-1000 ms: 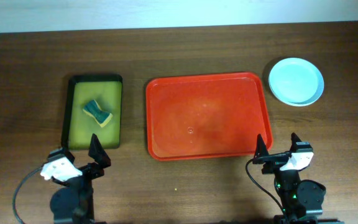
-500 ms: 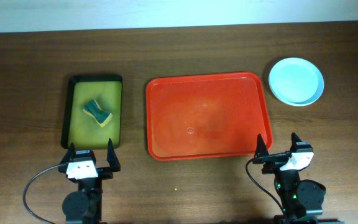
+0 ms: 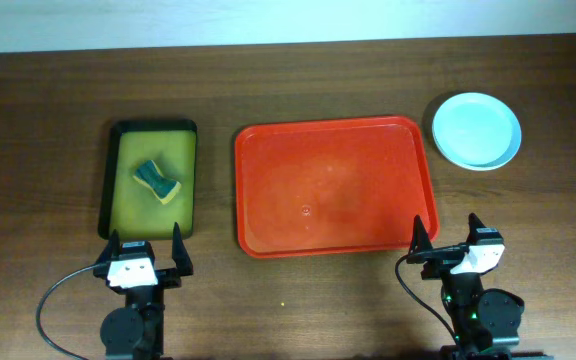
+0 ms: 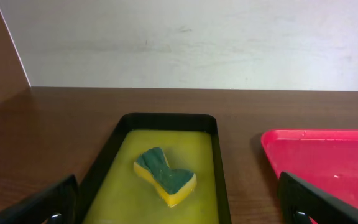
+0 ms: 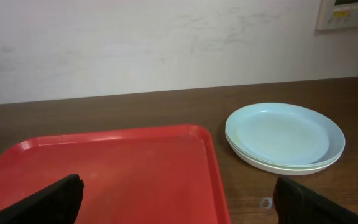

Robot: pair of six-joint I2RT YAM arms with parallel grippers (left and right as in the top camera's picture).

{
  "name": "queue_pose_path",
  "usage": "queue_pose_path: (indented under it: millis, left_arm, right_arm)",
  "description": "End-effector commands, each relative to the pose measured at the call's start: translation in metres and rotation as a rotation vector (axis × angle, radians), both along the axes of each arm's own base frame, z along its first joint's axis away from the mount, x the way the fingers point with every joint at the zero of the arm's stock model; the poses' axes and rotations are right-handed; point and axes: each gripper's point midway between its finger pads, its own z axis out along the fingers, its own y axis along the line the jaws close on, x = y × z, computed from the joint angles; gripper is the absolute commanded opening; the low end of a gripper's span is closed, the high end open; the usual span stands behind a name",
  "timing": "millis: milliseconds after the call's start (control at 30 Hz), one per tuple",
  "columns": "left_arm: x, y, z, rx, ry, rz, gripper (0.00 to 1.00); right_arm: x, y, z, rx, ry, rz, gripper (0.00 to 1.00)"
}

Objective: Clean dirty plates on tray and stack at the side

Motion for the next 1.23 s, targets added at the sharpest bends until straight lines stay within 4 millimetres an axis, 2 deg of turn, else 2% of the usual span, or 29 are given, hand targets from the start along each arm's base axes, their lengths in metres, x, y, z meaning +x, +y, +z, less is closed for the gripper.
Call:
queue_pose_path:
  millis: [0, 1200]
  left_arm:
    - [-0.0003, 0.0001, -0.0005, 0.019, 0.001, 0.001, 0.99]
    - [-0.0003, 0.0001, -0.0004, 0.019, 0.001, 0.001, 0.99]
  right_arm:
    - [-0.0002, 0.001, -0.0023, 0.003, 0.004, 0.002, 0.99]
    - [-0.0002, 0.001, -0.0022, 0.003, 0.003, 0.002, 0.99]
